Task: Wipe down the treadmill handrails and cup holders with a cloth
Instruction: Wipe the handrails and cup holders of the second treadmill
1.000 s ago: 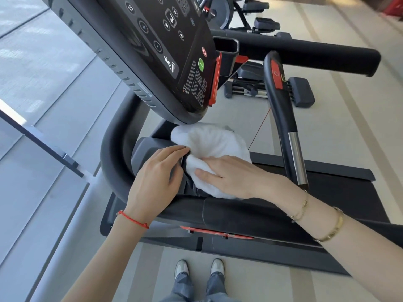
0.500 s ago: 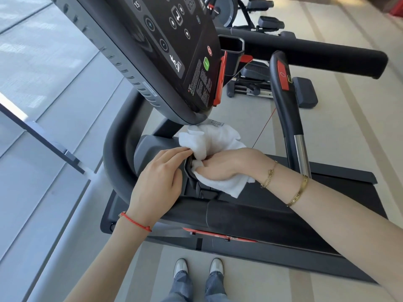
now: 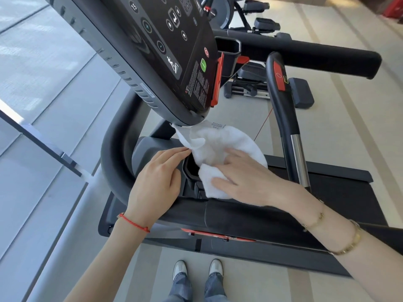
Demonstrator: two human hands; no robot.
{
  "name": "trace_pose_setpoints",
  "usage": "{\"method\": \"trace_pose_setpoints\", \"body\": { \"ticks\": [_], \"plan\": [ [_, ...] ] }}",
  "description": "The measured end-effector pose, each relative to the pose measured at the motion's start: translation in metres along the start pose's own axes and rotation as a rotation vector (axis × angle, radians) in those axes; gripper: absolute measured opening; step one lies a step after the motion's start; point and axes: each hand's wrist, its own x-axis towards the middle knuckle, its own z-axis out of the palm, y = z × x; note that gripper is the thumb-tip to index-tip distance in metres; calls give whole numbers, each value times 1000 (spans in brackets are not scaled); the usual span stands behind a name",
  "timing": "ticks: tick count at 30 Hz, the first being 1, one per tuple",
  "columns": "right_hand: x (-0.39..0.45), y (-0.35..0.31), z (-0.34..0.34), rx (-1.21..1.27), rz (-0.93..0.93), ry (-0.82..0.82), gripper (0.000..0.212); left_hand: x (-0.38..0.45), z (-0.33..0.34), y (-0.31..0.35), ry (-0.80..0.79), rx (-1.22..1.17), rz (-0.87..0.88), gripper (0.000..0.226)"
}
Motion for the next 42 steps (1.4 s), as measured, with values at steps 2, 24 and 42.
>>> {"method": "trace_pose_setpoints", "body": {
  "ticks": [2, 24, 42],
  "plan": [
    [-18, 6, 3, 110, -34, 66, 31, -1, 0, 1, 13, 5, 7, 49],
    [14, 17, 12, 140, 373, 262, 75, 0, 0, 5, 11, -39, -38, 48],
    [66, 24, -8, 695, 523, 393, 57, -1, 1, 7, 25, -22, -60, 48]
  ]
}}
